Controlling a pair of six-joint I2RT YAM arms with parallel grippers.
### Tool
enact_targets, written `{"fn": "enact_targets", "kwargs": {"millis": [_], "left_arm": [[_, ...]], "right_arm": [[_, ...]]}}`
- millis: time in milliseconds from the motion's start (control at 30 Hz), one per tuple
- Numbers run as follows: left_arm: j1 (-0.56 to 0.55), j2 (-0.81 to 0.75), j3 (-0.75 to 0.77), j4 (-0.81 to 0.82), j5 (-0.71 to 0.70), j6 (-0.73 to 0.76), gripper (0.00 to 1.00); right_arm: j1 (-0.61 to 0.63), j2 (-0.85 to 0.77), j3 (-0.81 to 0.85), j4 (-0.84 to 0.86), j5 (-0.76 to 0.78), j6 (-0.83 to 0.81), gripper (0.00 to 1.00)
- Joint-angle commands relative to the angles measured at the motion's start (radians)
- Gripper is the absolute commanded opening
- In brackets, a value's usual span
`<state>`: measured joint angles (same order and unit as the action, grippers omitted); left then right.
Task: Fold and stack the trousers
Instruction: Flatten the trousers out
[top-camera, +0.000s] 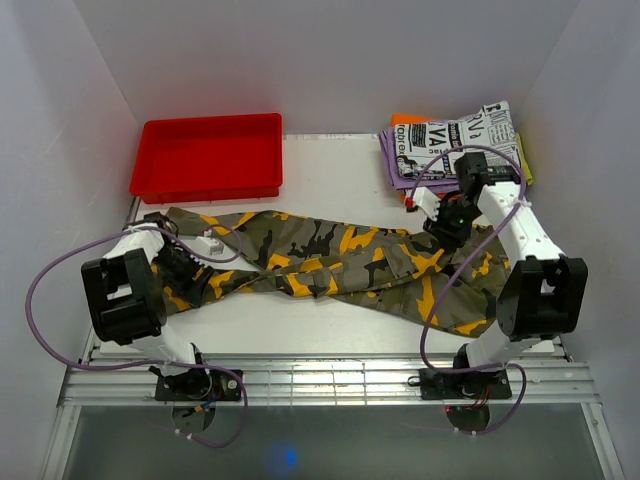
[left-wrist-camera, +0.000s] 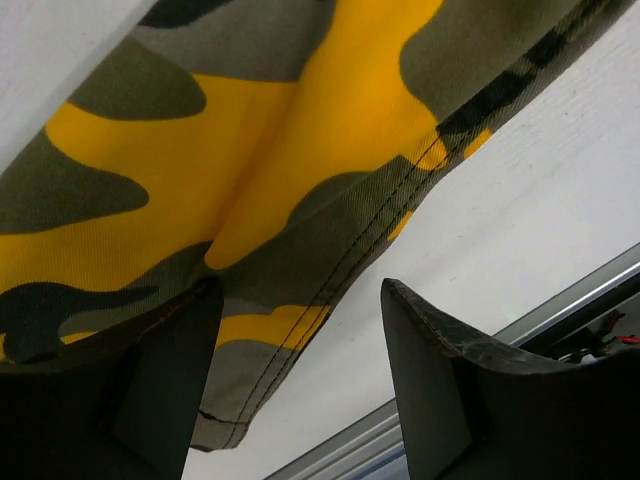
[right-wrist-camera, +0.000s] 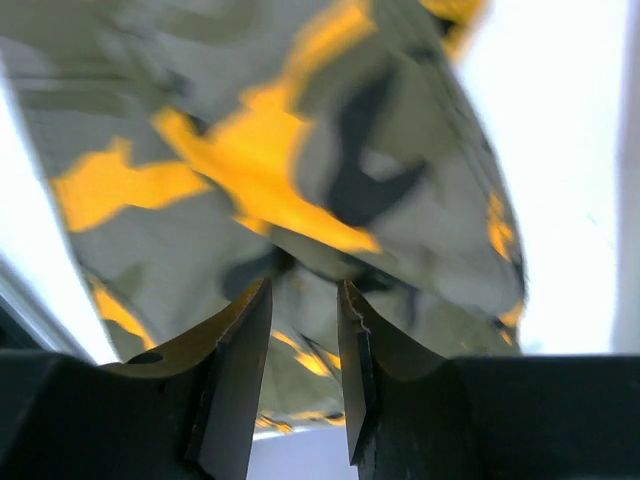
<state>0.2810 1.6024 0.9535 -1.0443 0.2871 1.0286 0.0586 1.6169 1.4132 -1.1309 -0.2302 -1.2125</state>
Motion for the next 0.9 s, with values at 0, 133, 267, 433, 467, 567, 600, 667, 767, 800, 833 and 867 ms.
{"fn": "enact_targets", "kwargs": {"millis": [0, 133, 267, 433, 467, 567, 600, 667, 767, 800, 833, 867], "left_arm": [[-0.011, 0.040, -0.016, 0.184, -0.045, -0.038, 0.77], [-0.052, 0.077, -0.062, 0.219, -0.066, -0.036, 0.66], [-0.111, 0.053, -0.110, 0.196, -0.049, -0.018, 0.29], [-0.128, 0.048, 0.005, 0.069, 0.026, -0.068, 0.00], [-0.128, 0.044, 0.049, 0.047, 0.094, -0.085, 0.00], [-0.128, 0.057, 0.259, -0.031, 0.226, -0.163, 0.00], [-0.128, 0.077, 0.310, -0.051, 0.250, -0.183, 0.00], [-0.128, 0.091, 0.425, -0.092, 0.276, -0.214, 0.00], [-0.128, 0.096, 0.503, -0.117, 0.302, -0.216, 0.00], [-0.128, 0.097, 0.519, -0.137, 0.308, -0.207, 0.00], [-0.128, 0.102, 0.531, -0.146, 0.308, -0.199, 0.00], [-0.128, 0.102, 0.554, -0.149, 0.310, -0.196, 0.00]], "right_arm": [[0.102, -0.112, -0.112, -0.063, -0.069, 0.048, 0.38], [0.138, -0.143, -0.158, -0.033, -0.083, 0.074, 0.37], [0.141, -0.149, -0.134, -0.046, -0.115, 0.083, 0.35], [0.147, -0.172, -0.106, -0.052, -0.165, 0.093, 0.32], [0.150, -0.176, -0.103, -0.052, -0.170, 0.093, 0.31], [0.159, -0.176, -0.105, -0.046, -0.170, 0.094, 0.31], [0.161, -0.176, -0.103, -0.046, -0.169, 0.093, 0.30], [0.165, -0.173, -0.100, -0.046, -0.162, 0.090, 0.29], [0.165, -0.170, -0.097, -0.046, -0.156, 0.079, 0.29], [0.165, -0.172, -0.097, -0.044, -0.158, 0.077, 0.29], [0.165, -0.172, -0.097, -0.043, -0.159, 0.079, 0.28], [0.165, -0.172, -0.097, -0.041, -0.161, 0.077, 0.28]]}}
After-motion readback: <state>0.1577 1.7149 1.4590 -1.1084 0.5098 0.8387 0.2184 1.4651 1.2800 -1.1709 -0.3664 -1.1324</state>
